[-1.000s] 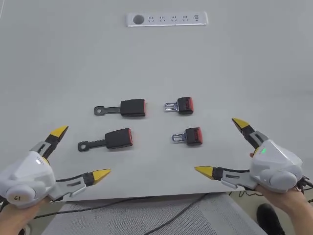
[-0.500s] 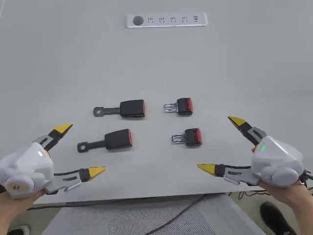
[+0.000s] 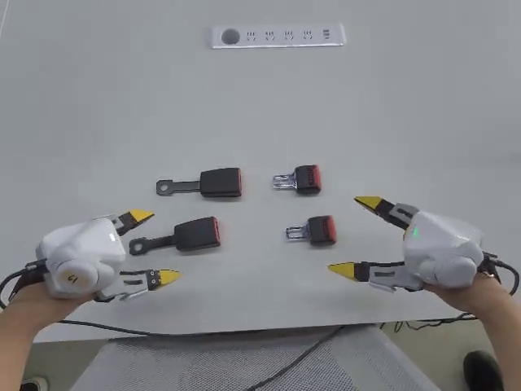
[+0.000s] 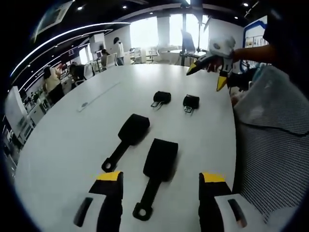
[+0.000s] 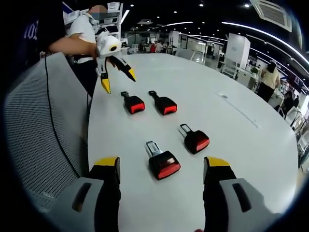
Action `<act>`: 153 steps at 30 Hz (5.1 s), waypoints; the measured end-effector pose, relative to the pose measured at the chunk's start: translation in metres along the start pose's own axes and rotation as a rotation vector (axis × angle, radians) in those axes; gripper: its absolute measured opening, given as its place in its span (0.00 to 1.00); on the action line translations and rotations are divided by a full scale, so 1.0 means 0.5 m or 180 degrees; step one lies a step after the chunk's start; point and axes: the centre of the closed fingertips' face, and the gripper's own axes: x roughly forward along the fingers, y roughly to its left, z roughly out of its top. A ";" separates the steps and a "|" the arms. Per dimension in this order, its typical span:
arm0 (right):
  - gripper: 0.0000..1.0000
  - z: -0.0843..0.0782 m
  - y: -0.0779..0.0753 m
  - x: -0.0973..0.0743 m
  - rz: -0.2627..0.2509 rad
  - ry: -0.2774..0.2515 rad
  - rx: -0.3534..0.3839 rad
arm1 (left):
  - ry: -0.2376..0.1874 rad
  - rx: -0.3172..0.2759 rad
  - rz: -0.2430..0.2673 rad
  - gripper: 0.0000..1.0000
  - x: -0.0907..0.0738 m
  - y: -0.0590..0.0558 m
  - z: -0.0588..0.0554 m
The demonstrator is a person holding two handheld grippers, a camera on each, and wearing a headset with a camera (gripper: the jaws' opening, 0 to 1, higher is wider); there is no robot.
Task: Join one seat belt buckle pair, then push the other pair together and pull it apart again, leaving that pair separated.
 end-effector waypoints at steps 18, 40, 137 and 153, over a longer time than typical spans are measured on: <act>0.42 -0.042 -0.001 0.072 0.0549 0.0504 -0.0486 | 0.0505 0.0238 -0.0290 0.47 0.091 0.025 -0.052; 0.32 -0.083 -0.004 0.107 0.0786 0.0815 -0.0817 | 0.0702 0.0470 -0.0633 0.34 0.129 0.010 -0.052; 0.30 0.054 0.080 0.236 0.0925 0.0551 -0.0816 | 0.1137 0.0944 -0.0867 0.33 0.125 0.007 -0.062; 0.30 0.074 0.094 0.256 0.0935 0.0509 -0.0810 | 0.1147 0.0953 -0.0868 0.32 0.126 0.006 -0.063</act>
